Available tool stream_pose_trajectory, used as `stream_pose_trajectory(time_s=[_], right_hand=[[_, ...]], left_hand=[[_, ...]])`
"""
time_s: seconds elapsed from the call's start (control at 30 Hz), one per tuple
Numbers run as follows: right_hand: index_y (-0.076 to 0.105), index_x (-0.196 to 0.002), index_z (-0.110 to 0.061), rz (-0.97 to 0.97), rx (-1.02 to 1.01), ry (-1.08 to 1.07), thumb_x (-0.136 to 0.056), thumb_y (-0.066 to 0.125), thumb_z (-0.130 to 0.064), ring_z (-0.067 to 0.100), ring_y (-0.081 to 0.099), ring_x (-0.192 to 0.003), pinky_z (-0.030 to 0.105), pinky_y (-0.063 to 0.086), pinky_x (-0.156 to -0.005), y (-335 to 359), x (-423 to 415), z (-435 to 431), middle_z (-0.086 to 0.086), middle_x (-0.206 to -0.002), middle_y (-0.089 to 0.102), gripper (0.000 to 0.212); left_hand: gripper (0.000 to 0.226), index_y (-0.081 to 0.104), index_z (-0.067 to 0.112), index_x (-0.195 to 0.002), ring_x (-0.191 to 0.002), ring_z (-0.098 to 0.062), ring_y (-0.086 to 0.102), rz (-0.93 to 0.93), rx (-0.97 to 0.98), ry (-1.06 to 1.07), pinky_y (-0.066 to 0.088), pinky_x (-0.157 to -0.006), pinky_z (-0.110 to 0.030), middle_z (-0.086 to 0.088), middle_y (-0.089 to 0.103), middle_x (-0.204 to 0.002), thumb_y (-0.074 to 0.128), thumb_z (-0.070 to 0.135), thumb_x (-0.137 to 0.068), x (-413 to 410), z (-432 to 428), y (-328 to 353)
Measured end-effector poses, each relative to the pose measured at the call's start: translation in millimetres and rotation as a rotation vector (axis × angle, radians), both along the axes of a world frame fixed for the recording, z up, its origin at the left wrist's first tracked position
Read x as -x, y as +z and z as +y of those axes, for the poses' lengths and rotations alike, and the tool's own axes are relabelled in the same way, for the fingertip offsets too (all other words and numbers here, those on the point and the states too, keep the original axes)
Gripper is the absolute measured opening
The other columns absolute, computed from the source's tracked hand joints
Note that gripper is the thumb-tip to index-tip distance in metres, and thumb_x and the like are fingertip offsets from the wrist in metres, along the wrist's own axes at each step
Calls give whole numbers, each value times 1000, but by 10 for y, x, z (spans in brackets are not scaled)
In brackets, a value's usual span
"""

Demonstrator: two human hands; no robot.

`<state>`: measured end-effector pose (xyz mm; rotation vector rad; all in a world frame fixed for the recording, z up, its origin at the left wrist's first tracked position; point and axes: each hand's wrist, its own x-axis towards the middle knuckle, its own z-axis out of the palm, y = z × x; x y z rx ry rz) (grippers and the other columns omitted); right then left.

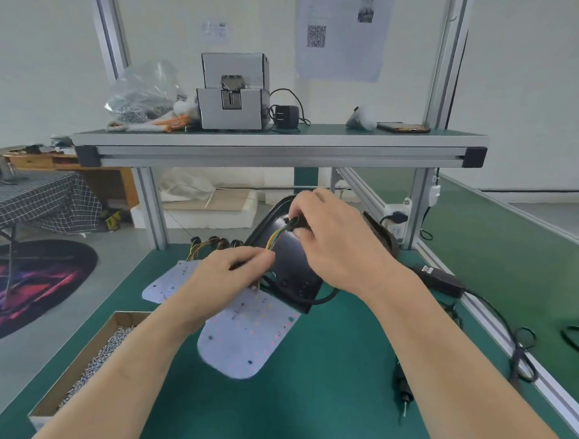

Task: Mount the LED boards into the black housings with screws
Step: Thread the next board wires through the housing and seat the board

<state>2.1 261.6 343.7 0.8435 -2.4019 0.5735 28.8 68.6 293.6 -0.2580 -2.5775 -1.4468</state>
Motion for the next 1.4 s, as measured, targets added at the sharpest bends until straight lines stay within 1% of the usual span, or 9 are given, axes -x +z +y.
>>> stream_pose_trajectory(time_s=[0.1, 0.27, 0.47, 0.6, 0.77, 0.9, 1.03, 1.27, 1.4], right_hand=[[56, -112, -12, 103, 179, 53, -94, 59, -8, 25, 53, -89, 32, 36, -75, -33, -11, -12, 2, -108, 55, 18], [61, -110, -5, 211, 196, 164, -93, 54, -3, 30, 57, -79, 46, 48, -67, -100, -142, -121, 8, -107, 57, 19], [69, -111, -5, 300, 36, 180, -91, 38, -6, 27, 51, -75, 44, 50, -58, -54, -331, -318, 12, -98, 55, 37], [72, -106, 3, 241, 350, 305, -87, 50, 16, 26, 58, -82, 44, 53, -71, -92, -377, -360, 16, -101, 59, 32], [71, -103, -14, -179, 804, 308, -86, 58, -6, 8, 61, -95, 20, 49, -86, -78, -287, -343, 2, -111, 57, 23], [66, -104, -27, -186, 791, 107, -89, 66, -2, 8, 60, -85, 19, 51, -86, -146, -136, -298, -2, -110, 55, 29], [69, -105, -20, -327, 943, 192, -88, 73, -3, 20, 73, -82, 24, 59, -70, -135, -91, -255, -4, -98, 69, 24], [73, -123, -9, -7, 595, 115, -91, 73, -7, 14, 61, -91, 17, 47, -89, -137, -2, -230, 5, -107, 64, 31], [75, -116, -9, 23, 613, 189, -92, 69, -3, 12, 66, -90, 20, 50, -84, -111, 46, -229, 6, -103, 69, 25]], left_hand=[[33, 73, 38, -109, -99, 21, 55, -48, -66, 17, 40, -86, -12, 38, 67, -102, 41, 45, -103, 0, -44, -29], [41, 69, 39, -100, -91, -20, 59, -107, -79, 53, 39, -75, -32, -4, 67, -109, 43, 8, -97, 55, -27, -66], [62, 47, 44, -118, -73, -27, 53, -245, -346, 128, 44, -64, -43, -25, 59, -88, 41, -8, -84, 85, -60, -108], [25, 63, -1, -99, -57, -25, 63, -458, -472, 76, 57, -51, -31, -23, 63, -85, 48, -16, -85, 63, -106, -76], [15, 61, -6, -82, -56, -21, 67, -266, -408, 316, 56, -51, -27, -19, 64, -79, 49, -15, -84, 193, -82, -100], [9, 66, 10, -77, -69, -25, 64, -36, -134, 478, 56, -71, -44, -13, 69, -75, 64, 11, -86, 295, -116, -82], [7, 73, 23, -86, -80, -19, 67, 151, -50, 475, 54, -73, -37, 5, 72, -80, 69, 29, -87, 319, -99, 43], [16, 75, 29, -72, -57, 10, 59, 206, -50, 343, 39, -51, -6, 22, 69, -62, 73, 37, -86, 408, -89, 346], [12, 79, 29, -73, -79, -13, 72, 150, -151, 335, 56, -75, -28, 8, 76, -74, 78, 35, -83, 510, -121, 501]])
